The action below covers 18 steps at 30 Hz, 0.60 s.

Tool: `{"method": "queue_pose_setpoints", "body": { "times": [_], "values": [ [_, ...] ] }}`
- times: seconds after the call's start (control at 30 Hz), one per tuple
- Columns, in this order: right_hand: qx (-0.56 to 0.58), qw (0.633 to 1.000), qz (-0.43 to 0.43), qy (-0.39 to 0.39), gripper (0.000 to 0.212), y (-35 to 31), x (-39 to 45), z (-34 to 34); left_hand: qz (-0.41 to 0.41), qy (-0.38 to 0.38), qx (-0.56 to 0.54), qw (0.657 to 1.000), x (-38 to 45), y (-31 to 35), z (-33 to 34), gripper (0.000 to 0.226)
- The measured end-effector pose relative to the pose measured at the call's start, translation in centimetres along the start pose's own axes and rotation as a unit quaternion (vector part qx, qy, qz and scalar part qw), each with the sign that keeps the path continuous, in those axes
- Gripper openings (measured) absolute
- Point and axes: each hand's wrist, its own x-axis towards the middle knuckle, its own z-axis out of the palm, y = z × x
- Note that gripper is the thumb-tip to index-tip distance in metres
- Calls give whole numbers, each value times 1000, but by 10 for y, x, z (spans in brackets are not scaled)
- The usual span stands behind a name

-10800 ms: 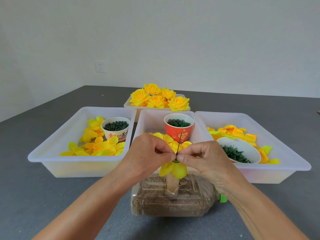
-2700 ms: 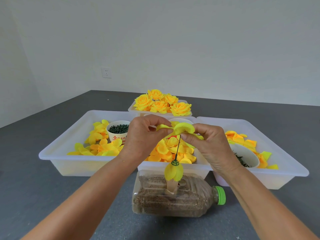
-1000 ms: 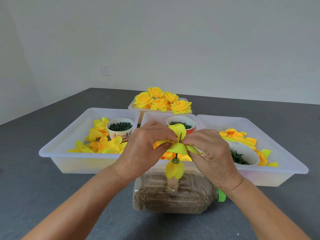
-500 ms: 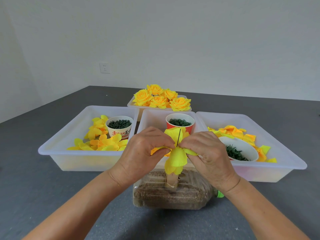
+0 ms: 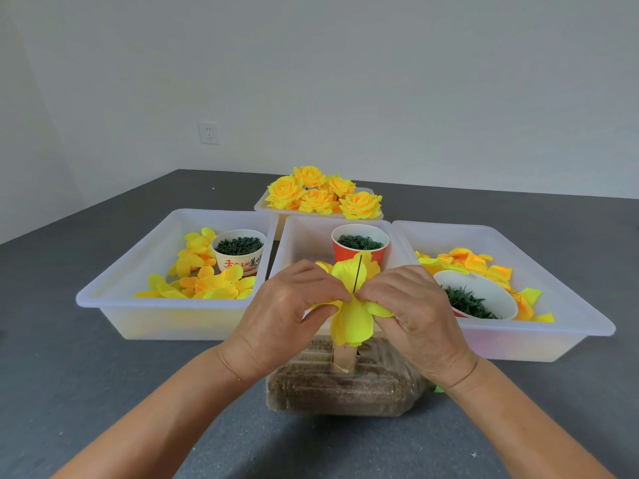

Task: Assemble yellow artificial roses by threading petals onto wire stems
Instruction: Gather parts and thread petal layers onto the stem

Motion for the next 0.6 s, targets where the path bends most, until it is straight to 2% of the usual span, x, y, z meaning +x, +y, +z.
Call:
{"method": "queue_pose_setpoints", "body": {
  "times": [0.07, 0.2, 0.37, 0.47, 0.6],
  "values": [
    [-5, 1000, -5, -2, 17, 0, 1, -2, 14, -4, 17, 1000, 1, 0, 0, 12],
    [-23, 1000, -3, -3, 9, -2, 4, -3, 44, 9, 45, 998, 4, 4, 1, 6],
    [-25, 1000, -5, -10, 15, -4, 6, -6, 77, 19, 79, 994, 5, 8, 4, 6],
    [-34, 999, -6, -16, 7, -4, 6, -8, 77, 15, 81, 994, 4, 7, 4, 9],
    [-45, 998, 0, -43, 12, -4, 3, -5, 74, -6, 74, 994, 0, 5, 5, 8]
  ]
}}
